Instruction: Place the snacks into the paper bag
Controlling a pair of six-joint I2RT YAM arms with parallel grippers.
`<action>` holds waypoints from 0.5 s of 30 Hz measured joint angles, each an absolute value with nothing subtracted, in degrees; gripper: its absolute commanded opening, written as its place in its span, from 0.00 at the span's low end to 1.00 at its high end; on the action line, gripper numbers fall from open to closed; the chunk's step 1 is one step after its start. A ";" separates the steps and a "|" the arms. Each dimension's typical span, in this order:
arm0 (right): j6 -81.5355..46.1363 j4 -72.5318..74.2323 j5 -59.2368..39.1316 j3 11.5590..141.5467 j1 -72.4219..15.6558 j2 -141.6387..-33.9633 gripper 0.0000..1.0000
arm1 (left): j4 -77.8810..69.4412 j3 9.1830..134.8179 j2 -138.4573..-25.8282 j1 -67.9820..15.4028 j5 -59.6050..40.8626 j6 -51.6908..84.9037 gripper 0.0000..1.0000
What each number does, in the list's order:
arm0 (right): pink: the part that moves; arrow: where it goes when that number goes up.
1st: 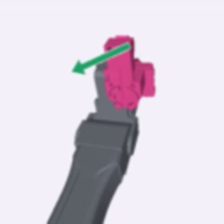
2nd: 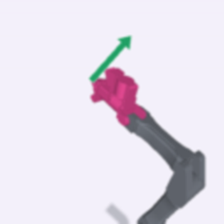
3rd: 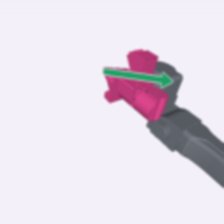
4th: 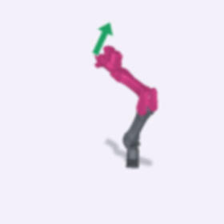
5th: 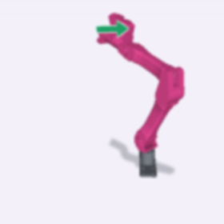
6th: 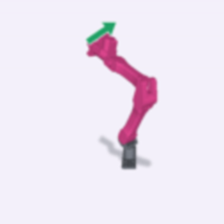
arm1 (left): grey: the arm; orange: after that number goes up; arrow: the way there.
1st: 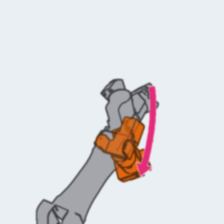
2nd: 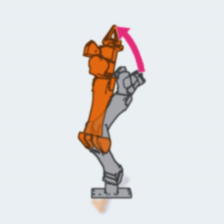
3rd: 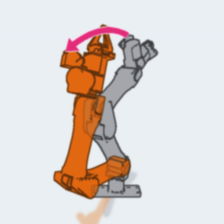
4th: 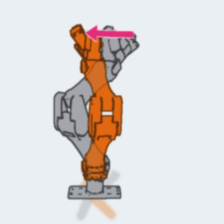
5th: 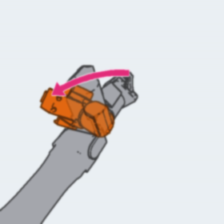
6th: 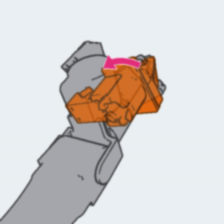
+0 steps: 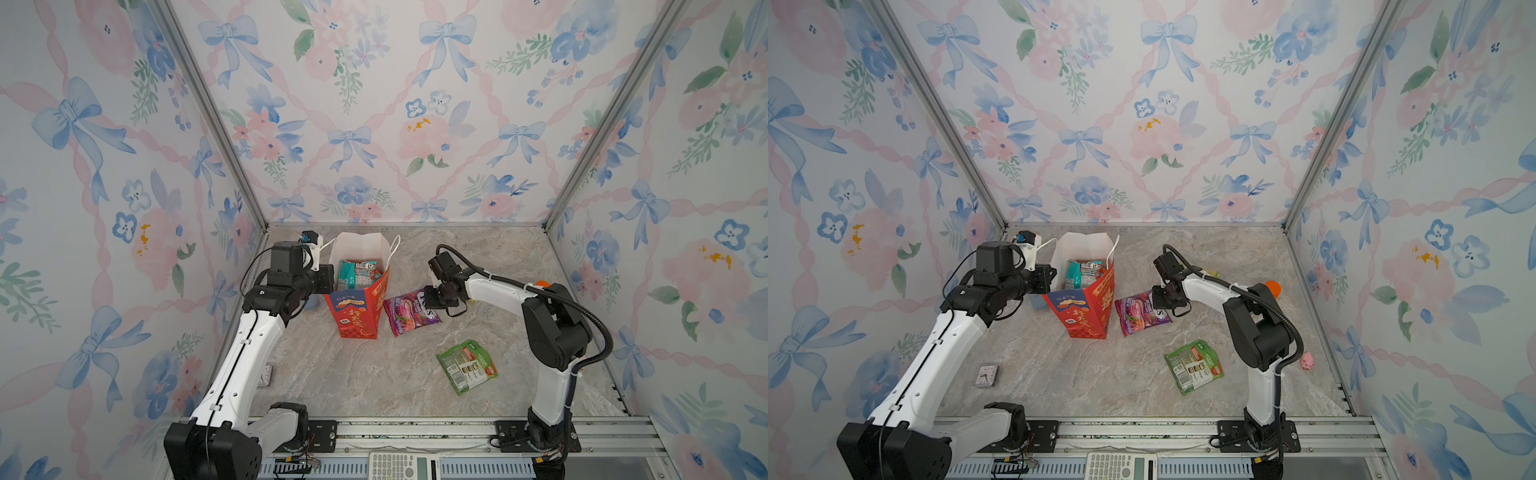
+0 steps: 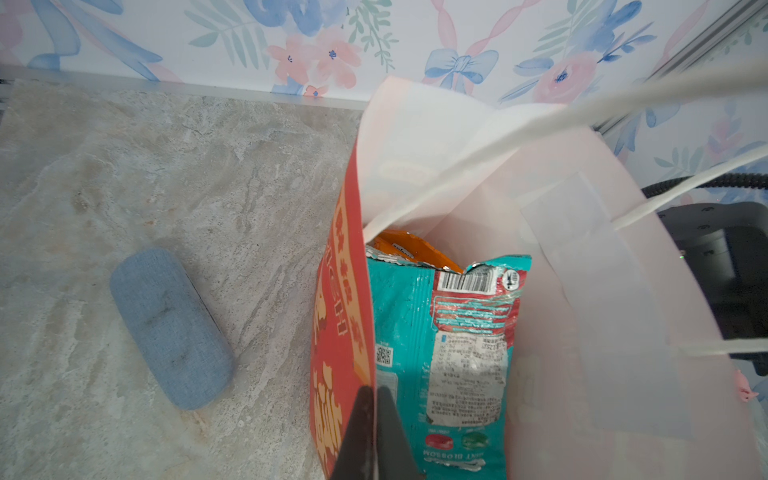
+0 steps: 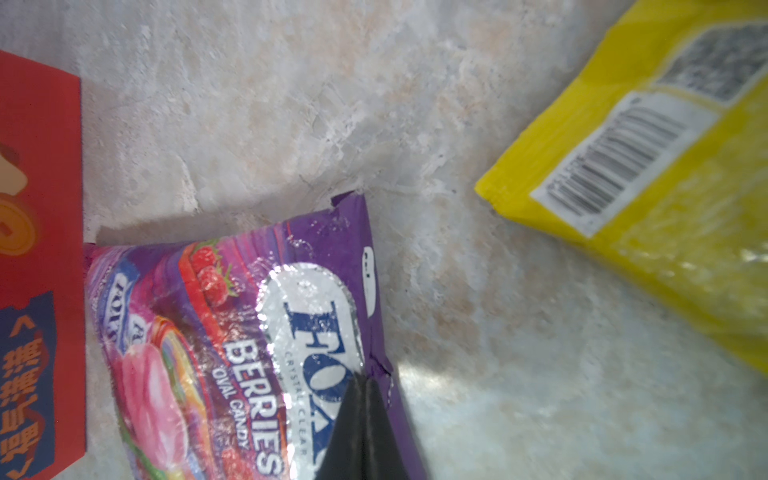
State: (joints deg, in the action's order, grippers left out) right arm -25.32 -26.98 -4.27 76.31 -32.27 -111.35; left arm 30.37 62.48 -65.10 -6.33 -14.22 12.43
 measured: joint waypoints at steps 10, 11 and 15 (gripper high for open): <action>-25.30 -27.55 -3.11 75.79 -32.73 -107.13 0.00 | 30.30 62.50 -65.30 -6.33 -14.24 12.45 0.00; -25.28 -27.68 -2.94 75.79 -32.91 -106.39 0.00 | 30.30 62.54 -65.34 -6.33 -14.24 12.45 0.00; -25.08 -28.64 -2.11 76.09 -34.26 -103.22 0.00 | 30.30 62.61 -65.47 -6.33 -14.26 12.45 0.00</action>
